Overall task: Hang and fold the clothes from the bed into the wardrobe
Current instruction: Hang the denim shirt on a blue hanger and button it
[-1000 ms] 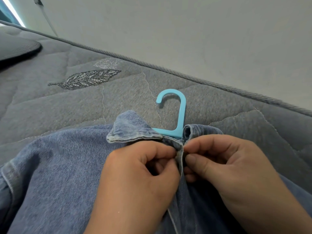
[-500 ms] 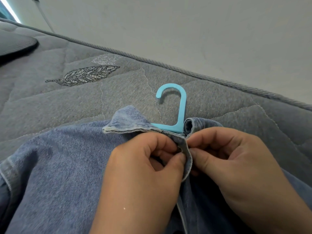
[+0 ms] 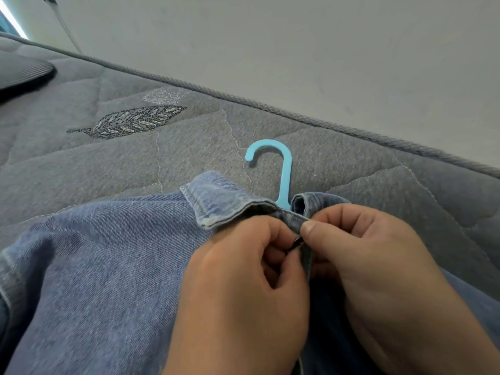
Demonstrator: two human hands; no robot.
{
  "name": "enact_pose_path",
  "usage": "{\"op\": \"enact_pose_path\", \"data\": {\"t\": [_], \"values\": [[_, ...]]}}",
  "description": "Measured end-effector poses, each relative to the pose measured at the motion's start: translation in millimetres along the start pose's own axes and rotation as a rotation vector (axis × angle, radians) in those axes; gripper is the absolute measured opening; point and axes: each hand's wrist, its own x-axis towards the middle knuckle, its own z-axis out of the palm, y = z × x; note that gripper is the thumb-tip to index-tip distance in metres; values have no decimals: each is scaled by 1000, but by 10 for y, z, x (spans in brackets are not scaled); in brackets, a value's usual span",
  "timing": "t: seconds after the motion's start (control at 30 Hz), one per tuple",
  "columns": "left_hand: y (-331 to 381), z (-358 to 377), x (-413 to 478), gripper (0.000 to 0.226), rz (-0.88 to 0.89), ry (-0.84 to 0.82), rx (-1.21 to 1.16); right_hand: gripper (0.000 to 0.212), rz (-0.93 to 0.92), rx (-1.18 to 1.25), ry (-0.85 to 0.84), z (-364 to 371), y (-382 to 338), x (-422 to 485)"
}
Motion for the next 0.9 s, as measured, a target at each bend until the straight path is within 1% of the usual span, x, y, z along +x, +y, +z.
{"op": "enact_pose_path", "data": {"t": [0.07,0.1,0.17,0.2,0.23,0.3,0.33,0.43,0.57,0.63,0.67,0.77,0.8,0.87,0.9], "values": [[16,12,0,28,-3,17,-49,24,59,129,-27,-20,-19,0],[25,17,1,27,-31,40,-116,28,82,225,-56,-34,-28,-4],[40,26,13,22,-135,65,-312,24,108,370,-149,-37,-52,-10],[44,21,19,20,-180,63,-381,19,108,399,-200,-40,-62,-8],[34,14,25,19,-202,60,-413,19,103,389,-236,-48,-65,-6],[7,2,33,16,-216,57,-439,28,95,330,-282,-66,-59,5],[4,0,40,16,-212,50,-445,29,103,326,-288,-76,-56,11],[7,5,38,30,-181,31,-451,26,123,328,-261,-91,-56,20],[3,-1,46,28,-177,-17,-432,20,112,335,-247,-79,-20,43],[-10,-1,58,25,-189,-29,-414,27,97,366,-220,-81,27,51],[-21,-3,64,26,-198,-35,-428,27,78,373,-218,-80,47,53],[-32,-17,83,28,-243,-65,-541,41,-2,369,-260,-59,64,41],[-29,-35,94,25,-286,-79,-624,41,-30,348,-264,-63,71,41],[-6,-83,123,12,-402,-123,-813,33,-79,273,-285,-68,44,26],[2,-102,134,5,-439,-146,-862,29,-93,242,-296,-61,25,17]]}}
